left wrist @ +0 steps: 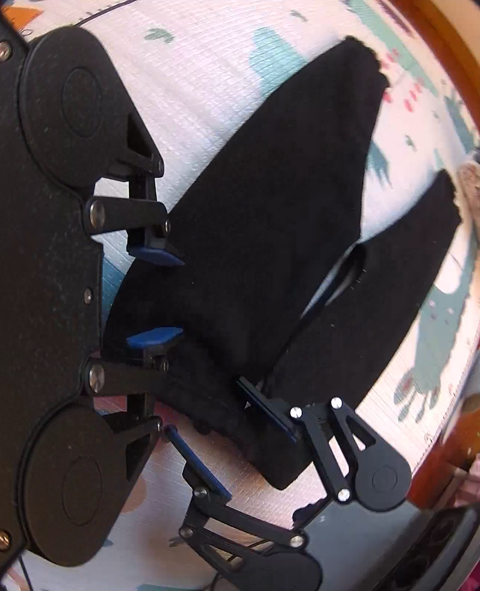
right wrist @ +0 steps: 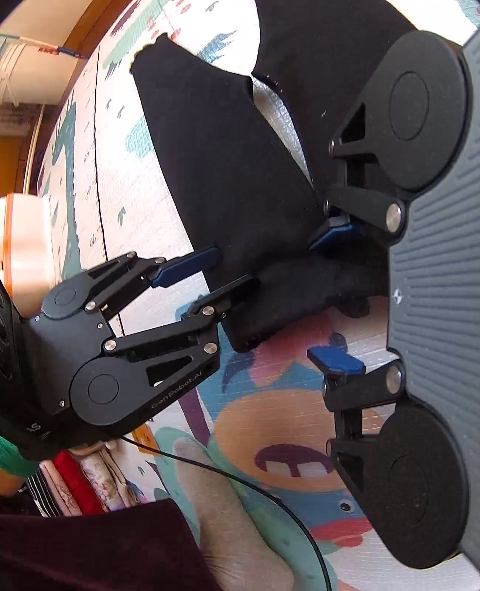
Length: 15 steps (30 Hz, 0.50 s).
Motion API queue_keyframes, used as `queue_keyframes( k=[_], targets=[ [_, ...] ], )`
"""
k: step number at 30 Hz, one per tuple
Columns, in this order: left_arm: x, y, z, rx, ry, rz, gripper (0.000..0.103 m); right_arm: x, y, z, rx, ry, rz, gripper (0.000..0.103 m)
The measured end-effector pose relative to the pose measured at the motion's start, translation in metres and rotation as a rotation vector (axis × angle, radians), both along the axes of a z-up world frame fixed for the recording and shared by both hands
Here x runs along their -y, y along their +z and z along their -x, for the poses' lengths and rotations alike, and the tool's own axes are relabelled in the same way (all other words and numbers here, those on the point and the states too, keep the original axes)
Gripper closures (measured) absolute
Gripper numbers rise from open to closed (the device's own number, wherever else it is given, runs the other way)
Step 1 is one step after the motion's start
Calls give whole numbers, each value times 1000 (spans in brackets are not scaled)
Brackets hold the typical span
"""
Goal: Fold clothes
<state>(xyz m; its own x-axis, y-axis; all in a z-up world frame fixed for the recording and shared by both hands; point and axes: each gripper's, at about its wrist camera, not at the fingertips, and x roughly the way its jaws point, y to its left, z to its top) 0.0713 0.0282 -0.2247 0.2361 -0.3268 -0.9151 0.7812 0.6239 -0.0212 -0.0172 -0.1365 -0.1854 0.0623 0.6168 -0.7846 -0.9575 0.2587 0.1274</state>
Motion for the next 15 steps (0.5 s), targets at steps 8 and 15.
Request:
queue_keyframes(
  k=[8,15],
  targets=[
    [-30,8,-30,-71,266,59,67,11,-1,0,2,-47,-1,45],
    [-54,-8,-58,-298,490,189,68,24,5,0,-34,-79,-22,41]
  ],
)
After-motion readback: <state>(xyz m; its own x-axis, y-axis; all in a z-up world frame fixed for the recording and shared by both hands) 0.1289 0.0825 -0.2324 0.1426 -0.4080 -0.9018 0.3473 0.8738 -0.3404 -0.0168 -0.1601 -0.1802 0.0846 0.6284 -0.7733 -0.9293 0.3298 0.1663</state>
